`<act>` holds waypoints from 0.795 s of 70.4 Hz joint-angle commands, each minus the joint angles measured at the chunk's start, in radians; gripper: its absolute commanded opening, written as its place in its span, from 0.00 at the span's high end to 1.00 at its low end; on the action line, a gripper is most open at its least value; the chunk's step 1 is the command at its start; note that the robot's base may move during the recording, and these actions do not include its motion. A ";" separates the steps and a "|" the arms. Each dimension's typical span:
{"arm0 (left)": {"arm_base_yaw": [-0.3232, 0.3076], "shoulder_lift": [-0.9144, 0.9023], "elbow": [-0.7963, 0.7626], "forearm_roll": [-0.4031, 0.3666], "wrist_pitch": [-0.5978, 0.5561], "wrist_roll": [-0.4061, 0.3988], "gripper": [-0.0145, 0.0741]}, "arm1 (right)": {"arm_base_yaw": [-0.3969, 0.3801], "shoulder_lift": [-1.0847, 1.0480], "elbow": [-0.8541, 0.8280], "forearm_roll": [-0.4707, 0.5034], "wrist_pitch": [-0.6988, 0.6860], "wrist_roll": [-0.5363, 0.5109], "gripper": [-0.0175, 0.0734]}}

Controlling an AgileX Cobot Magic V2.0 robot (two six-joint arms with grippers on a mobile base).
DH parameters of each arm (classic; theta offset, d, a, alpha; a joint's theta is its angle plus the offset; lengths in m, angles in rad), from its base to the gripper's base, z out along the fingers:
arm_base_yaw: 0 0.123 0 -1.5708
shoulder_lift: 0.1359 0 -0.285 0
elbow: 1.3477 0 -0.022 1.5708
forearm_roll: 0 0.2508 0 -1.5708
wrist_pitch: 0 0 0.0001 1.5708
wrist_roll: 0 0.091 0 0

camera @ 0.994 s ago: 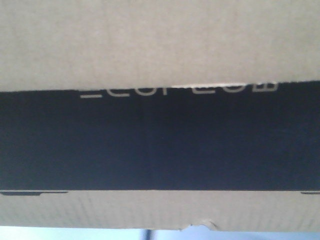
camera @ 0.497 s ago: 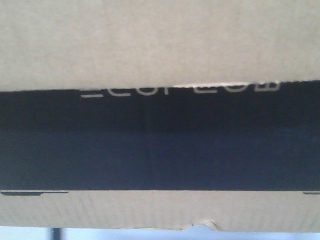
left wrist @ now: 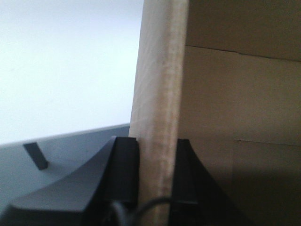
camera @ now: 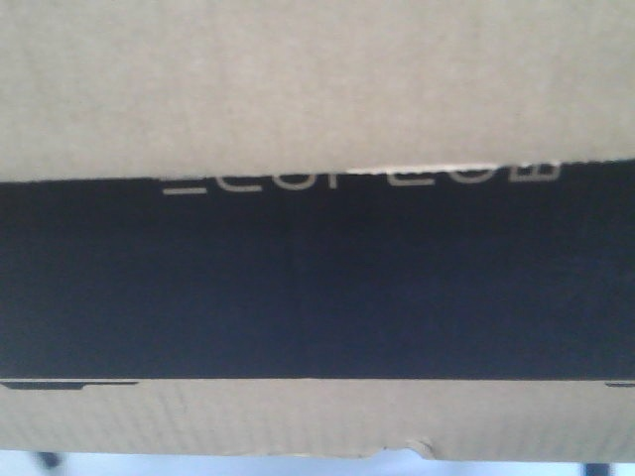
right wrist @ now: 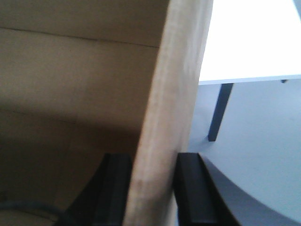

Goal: Grab box from left shelf to table start
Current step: 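Carry the box with both grippers toward the white table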

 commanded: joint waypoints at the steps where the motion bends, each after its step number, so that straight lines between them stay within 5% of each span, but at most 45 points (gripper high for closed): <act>1: -0.005 -0.010 -0.039 -0.020 -0.140 -0.034 0.94 | 0.002 0.001 -0.032 0.069 -0.092 -0.020 0.74; 56: -0.005 -0.010 -0.039 -0.020 -0.140 -0.034 0.94 | 0.002 0.001 -0.032 0.069 -0.092 -0.020 0.74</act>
